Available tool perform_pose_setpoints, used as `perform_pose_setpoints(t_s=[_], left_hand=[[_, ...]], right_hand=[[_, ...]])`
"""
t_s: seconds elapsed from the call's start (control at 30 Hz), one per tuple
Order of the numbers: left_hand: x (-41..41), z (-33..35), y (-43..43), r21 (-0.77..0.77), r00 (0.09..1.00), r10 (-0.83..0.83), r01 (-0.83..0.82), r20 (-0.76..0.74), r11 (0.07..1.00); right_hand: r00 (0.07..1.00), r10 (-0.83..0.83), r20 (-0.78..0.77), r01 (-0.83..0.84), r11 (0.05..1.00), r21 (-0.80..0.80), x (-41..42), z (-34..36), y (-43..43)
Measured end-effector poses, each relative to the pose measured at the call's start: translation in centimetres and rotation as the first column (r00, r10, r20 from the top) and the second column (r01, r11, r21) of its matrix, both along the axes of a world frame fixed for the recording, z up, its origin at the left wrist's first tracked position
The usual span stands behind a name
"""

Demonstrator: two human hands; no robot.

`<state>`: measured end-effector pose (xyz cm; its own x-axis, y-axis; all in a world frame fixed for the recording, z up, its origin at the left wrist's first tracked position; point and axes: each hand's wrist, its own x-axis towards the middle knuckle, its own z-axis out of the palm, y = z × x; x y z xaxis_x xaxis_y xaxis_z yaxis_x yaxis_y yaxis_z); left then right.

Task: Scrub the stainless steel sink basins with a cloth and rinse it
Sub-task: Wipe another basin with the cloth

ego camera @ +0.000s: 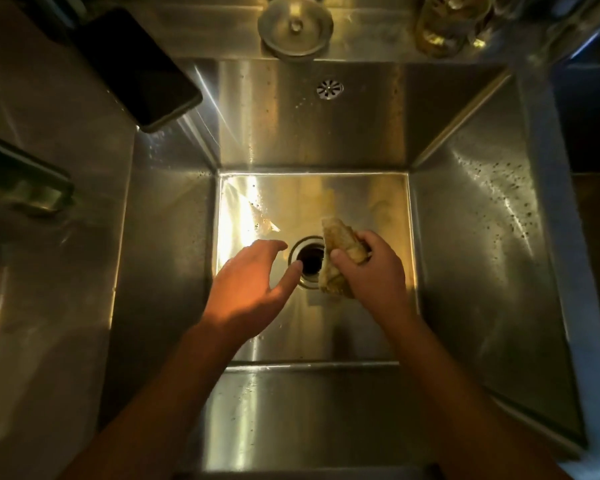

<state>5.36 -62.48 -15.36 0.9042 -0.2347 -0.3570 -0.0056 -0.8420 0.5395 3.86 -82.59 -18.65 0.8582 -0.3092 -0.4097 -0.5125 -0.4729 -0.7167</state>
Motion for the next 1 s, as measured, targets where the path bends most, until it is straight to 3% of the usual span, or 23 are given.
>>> perform_pose_setpoints(t_s=[0.17,0.4,0.6,0.7,0.83,1.0], left_hand=[[-0.7,-1.0,-0.2,-0.023,1.000,0.001,-0.002,-0.027,1.000],[0.1,-0.9,0.1,-0.029,0.998,0.011,-0.009,0.054,1.000],[3.0,-1.0,0.1,0.020,0.980,-0.081,0.079,0.179,0.997],[5.0,-2.2,0.0,-0.014,0.968,-0.079,0.084,0.237,0.996],[6.7,-3.8,0.2,-0.032,0.968,-0.041,0.051,0.246,0.998],[5.6,-5.7,0.4,-0.017,0.993,0.002,0.000,0.114,1.000]], right_hand=[[1.000,0.028,-0.005,-0.029,0.999,-0.029,-0.1,-0.9,-0.4],[0.997,-0.079,0.006,0.079,0.995,0.055,0.3,-1.2,-0.6],[0.995,-0.089,0.050,0.088,0.996,0.017,2.8,-1.6,-0.8],[0.988,-0.082,0.128,0.088,0.995,-0.048,6.7,-3.4,-1.1],[0.994,-0.023,0.110,0.040,0.986,-0.159,10.9,-7.7,-2.1],[0.998,0.014,0.065,0.016,0.898,-0.441,10.2,-11.1,-2.7]])
